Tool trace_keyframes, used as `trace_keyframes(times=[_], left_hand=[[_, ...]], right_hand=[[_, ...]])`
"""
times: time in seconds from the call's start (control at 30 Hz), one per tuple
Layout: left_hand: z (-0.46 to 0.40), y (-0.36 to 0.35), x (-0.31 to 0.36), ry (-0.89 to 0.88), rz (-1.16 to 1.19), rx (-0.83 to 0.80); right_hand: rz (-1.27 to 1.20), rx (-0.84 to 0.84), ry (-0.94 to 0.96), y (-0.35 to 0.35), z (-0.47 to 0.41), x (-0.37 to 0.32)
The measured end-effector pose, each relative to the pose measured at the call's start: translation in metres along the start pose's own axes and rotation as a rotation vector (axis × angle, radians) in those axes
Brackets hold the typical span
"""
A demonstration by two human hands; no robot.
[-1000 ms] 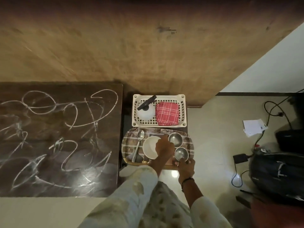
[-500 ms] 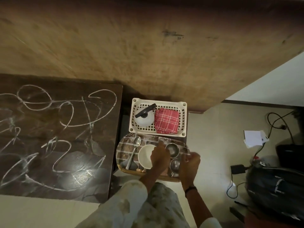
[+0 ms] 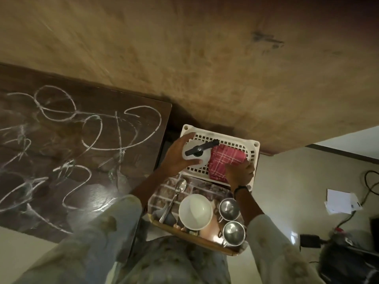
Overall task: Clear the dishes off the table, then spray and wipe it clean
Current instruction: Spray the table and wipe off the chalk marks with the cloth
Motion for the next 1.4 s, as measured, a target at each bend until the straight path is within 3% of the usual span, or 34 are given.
trace_keyframes(times=[0.1,0.2,0.53,0.77,0.93,1.27,1.4], left_hand=[[-0.015,-0.019,0.019,-0.137,0.012,-0.125],[-0.023,-0.034,0.021,-0.121,0.123,-0.173],[0.002,-0.002,0.047,-0.028,0.276,0.093],[0.091,0.081,0.086,-0.015,0.311,0.259],[0.177,0.143,0.041,0.117,0.384,0.361],[0.311,0.229,-0.096,0.179,0.332,0.158],[0.347,0.222,-0.151,0.234,0.346,0.078]], right_hand=[[-0.029,0.076,0.009,-0.002,-0.005,0.004],[-0.066,0.047,0.043,-0.005,-0.013,0.005],[-0.545,-0.485,0.208,0.006,0.028,-0.007],[-0.873,-0.709,0.132,0.028,0.123,-0.022],[-0.942,-0.788,0.027,0.007,0.212,-0.026],[-0.922,-0.775,-0.287,-0.142,0.360,0.032],[-0.942,-0.751,-0.267,-0.166,0.385,0.054]])
Point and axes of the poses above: each hand's wrist, its own z-axis away from the middle knuckle, its own y-axis out of the back of the hand, x = y × z, the point moved 8 cm from there along -z, towards the middle knuckle, and after that the axes turned 4 degrees about -y, right-handed, at the moved point
